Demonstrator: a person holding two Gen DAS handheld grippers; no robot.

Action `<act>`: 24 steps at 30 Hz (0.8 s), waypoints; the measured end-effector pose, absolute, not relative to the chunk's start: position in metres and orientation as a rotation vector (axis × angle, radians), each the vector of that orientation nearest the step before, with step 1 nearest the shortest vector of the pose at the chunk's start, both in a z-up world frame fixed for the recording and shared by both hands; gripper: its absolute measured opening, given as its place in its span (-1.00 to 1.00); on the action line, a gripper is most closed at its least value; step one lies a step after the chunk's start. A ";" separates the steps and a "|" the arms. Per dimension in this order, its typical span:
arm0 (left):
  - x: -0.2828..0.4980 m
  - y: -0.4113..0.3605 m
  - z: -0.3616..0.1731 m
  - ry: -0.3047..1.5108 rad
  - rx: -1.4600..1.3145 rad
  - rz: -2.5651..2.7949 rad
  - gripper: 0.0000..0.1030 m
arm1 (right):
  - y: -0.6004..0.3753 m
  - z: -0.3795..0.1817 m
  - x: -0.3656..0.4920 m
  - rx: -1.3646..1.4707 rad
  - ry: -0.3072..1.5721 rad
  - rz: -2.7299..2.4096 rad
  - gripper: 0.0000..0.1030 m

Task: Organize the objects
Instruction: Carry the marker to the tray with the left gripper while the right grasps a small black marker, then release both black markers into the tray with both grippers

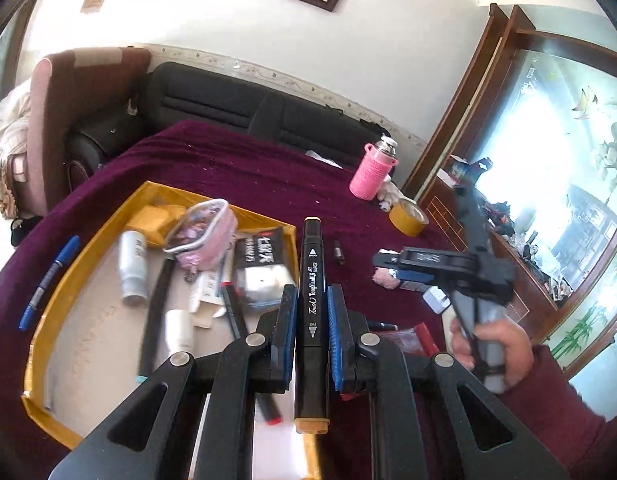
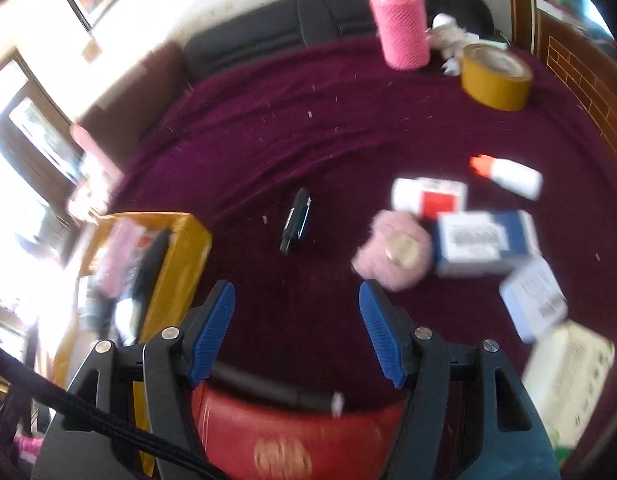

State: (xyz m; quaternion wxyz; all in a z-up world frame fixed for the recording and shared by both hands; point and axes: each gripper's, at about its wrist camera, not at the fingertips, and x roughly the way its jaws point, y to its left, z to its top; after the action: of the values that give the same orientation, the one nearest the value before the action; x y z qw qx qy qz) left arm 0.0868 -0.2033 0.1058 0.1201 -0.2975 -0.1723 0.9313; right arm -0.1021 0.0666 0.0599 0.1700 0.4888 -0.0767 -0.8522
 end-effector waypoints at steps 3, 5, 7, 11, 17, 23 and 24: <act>0.088 -0.221 0.100 -0.527 -0.867 2.738 -0.77 | 0.050 0.049 -0.136 1.468 -0.169 -2.439 0.23; 0.087 -0.235 0.095 -0.556 -0.878 2.738 -0.77 | 0.042 0.040 -0.155 1.518 -0.167 -2.429 0.12; 0.087 -0.247 0.090 -0.582 -0.889 2.741 -0.77 | 0.036 0.034 -0.166 1.560 -0.185 -2.417 0.00; 0.083 -0.265 0.079 -0.623 -0.917 2.752 -0.77 | 0.022 0.020 -0.179 1.613 -0.113 -2.461 -0.38; 0.081 -0.273 0.066 -0.656 -0.966 2.753 -0.77 | 0.019 0.017 -0.173 1.587 -0.070 -2.506 -0.75; 0.088 -0.271 0.060 -0.643 -1.040 2.772 -0.77 | 0.047 0.035 -0.150 1.527 -0.293 -2.444 -0.75; 0.089 -0.269 0.058 -0.643 -1.064 2.768 -0.77 | 0.054 0.040 -0.142 1.512 -0.357 -2.409 -0.74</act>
State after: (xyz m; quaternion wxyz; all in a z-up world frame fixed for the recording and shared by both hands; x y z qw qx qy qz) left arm 0.0887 -0.2689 0.0577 0.0538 -0.3501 -0.2117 0.9109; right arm -0.1418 0.0540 0.0400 0.1370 0.5225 -0.1235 -0.8324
